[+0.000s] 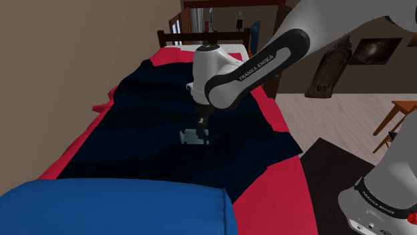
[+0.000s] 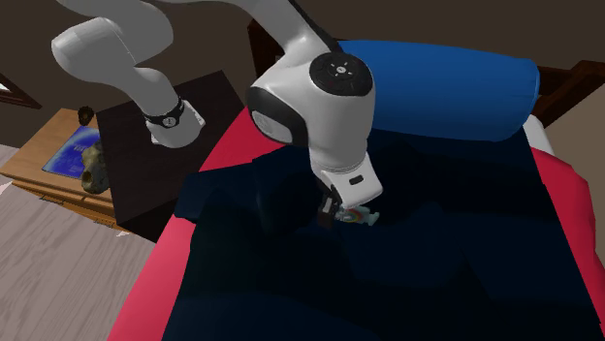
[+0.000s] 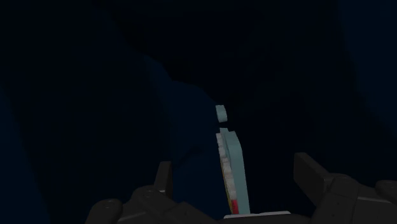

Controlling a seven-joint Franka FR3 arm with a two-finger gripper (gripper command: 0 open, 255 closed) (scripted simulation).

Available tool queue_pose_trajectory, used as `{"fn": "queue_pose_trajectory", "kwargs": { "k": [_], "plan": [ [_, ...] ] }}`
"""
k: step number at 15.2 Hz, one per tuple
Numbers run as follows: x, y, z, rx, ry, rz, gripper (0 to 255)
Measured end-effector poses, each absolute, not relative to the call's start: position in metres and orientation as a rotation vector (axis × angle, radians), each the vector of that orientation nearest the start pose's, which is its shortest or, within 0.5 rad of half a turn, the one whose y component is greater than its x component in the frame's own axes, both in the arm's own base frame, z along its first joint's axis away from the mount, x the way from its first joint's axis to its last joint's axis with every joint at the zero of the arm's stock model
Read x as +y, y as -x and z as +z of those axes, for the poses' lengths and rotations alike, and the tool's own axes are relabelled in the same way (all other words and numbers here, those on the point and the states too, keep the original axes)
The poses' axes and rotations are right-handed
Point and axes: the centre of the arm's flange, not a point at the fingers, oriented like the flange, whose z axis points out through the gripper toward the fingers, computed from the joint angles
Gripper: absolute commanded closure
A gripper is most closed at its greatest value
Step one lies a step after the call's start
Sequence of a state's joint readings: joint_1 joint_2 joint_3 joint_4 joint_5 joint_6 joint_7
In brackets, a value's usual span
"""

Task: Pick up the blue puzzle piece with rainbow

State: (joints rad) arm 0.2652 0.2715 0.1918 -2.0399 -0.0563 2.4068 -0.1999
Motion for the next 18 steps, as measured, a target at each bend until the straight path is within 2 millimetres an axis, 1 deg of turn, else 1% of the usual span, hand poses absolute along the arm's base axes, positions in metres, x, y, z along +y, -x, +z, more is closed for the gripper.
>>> {"fn": "queue_pose_trajectory", "kwargs": {
  "k": [5,6,16,18],
  "plan": [
    [0.263,-0.540,0.296,-1.051,2.931,-0.154,0],
    [0.263,-0.540,0.293,-1.051,2.931,-0.154,255],
    [0.263,-0.541,0.291,-1.052,2.931,-0.156,255],
    [0.263,-0.540,0.298,-1.052,2.931,-0.155,255]
  ]
}}
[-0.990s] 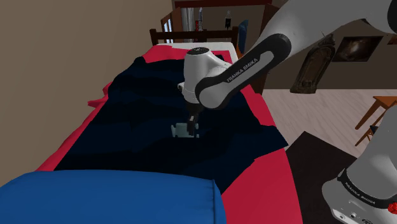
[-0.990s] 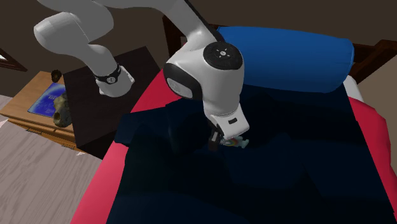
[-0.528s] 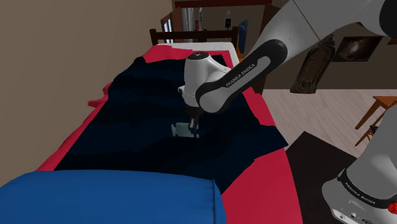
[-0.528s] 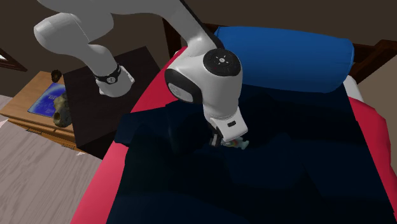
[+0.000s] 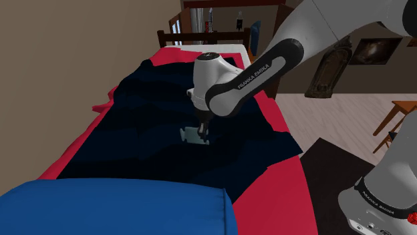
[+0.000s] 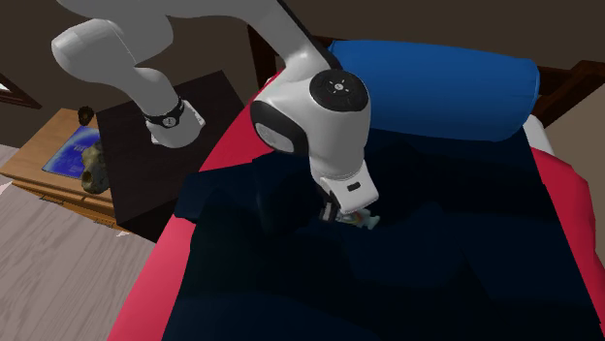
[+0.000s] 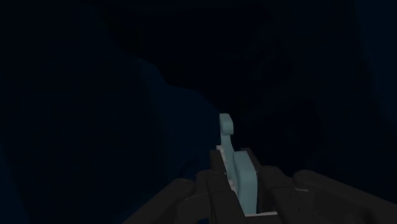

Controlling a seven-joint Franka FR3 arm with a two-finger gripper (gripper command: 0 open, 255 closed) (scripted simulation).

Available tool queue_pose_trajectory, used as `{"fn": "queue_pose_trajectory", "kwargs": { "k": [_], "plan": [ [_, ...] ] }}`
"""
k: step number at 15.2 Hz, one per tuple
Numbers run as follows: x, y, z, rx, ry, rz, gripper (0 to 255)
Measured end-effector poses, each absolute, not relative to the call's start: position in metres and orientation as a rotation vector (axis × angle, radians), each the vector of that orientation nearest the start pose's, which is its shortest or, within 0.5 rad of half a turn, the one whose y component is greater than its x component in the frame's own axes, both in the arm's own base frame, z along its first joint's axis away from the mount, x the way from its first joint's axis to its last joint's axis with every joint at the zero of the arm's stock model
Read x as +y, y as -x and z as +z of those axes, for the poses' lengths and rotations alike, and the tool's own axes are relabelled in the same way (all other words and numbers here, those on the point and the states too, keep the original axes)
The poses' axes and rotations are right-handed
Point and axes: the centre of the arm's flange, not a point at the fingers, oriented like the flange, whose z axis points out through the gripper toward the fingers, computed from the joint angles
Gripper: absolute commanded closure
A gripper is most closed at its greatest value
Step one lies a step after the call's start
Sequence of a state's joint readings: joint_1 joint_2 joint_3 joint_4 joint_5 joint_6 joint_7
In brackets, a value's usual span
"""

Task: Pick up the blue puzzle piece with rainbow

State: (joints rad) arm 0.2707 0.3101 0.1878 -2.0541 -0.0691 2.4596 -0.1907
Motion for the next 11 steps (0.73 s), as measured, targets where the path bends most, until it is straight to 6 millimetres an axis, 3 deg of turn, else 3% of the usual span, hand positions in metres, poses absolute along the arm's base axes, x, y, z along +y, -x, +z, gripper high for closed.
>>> {"fn": "queue_pose_trajectory", "kwargs": {
  "k": [11],
  "plan": [
    [0.263,-0.540,0.354,-1.051,2.931,-0.156,255]
  ]
}}
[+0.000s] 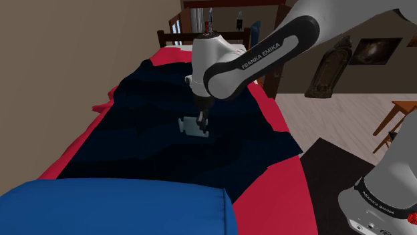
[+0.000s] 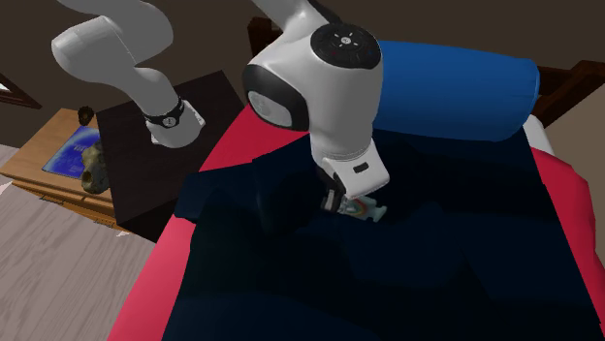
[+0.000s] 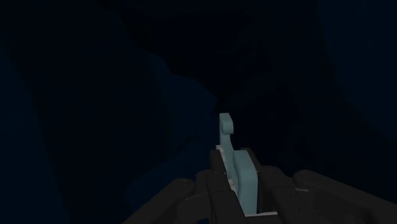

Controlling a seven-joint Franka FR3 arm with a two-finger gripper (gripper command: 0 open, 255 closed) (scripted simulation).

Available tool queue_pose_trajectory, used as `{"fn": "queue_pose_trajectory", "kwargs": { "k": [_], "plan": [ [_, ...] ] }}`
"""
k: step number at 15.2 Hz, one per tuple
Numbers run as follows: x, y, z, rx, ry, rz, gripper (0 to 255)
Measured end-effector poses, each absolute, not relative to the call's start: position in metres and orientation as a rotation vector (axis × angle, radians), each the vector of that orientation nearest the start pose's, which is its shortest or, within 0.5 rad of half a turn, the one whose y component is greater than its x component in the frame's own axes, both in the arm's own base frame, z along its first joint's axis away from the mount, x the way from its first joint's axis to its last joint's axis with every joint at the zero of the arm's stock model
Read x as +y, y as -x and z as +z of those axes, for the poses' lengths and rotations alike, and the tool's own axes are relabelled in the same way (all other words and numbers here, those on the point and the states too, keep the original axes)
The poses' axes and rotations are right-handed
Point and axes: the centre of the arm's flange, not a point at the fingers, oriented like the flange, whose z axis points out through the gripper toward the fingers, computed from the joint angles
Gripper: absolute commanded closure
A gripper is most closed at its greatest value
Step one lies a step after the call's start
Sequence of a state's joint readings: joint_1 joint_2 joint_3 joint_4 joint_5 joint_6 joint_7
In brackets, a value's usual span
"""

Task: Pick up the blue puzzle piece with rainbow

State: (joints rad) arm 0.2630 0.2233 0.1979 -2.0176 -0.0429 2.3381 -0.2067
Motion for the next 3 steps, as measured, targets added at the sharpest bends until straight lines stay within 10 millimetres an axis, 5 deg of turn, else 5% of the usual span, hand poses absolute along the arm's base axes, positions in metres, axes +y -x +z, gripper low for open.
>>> {"fn": "queue_pose_trajectory", "kwargs": {
  "k": [3],
  "plan": [
    [0.2631,-0.5401,0.3683,-1.052,2.931,-0.156,255]
  ]
}}
